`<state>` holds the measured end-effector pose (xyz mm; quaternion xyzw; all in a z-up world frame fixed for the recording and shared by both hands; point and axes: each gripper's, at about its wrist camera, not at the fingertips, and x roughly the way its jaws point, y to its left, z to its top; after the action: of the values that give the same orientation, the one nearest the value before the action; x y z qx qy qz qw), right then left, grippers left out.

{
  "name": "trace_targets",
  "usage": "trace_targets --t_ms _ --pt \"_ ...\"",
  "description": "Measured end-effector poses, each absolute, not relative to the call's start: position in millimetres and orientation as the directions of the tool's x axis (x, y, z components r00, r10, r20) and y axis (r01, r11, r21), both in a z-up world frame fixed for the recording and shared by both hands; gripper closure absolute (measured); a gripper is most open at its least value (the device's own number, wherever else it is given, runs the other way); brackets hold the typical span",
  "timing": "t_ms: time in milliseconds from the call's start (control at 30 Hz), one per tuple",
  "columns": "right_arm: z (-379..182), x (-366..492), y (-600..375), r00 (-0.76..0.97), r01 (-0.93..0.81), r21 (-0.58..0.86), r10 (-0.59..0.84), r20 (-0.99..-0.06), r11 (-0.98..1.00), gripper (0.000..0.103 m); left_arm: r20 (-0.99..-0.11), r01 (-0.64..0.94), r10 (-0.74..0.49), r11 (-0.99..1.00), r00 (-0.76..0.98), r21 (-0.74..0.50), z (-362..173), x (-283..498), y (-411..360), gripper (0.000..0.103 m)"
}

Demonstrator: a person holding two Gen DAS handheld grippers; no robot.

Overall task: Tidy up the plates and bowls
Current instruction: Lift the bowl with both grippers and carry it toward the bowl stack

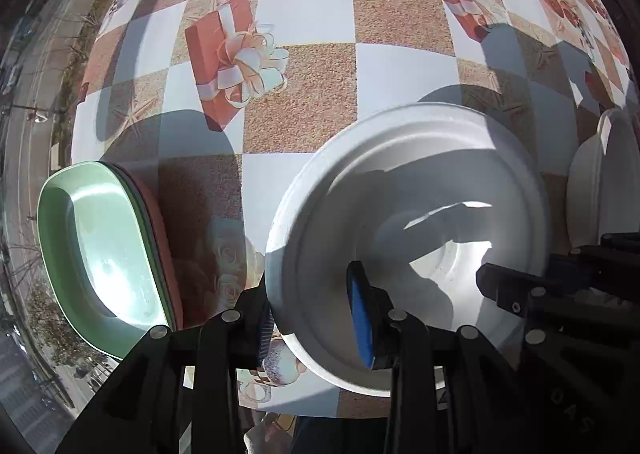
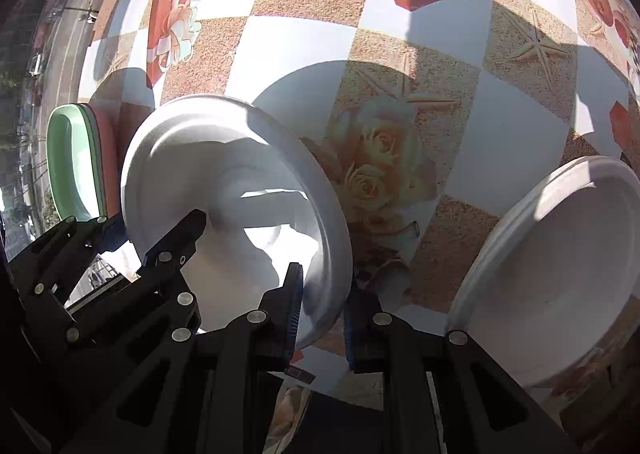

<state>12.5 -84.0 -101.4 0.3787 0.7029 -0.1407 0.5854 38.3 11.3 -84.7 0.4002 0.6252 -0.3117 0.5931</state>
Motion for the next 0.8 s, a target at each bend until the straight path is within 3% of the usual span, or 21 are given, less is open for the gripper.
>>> trace_targets --t_ms 800 --pt "-46.6 0.7 -121.4 0.088 0.703 0.274 0.302 -0.949 0.656 0.083 -0.991 0.919 0.04 0.371 0.127 0.132 -19.0 4.7 -32.4 0.067"
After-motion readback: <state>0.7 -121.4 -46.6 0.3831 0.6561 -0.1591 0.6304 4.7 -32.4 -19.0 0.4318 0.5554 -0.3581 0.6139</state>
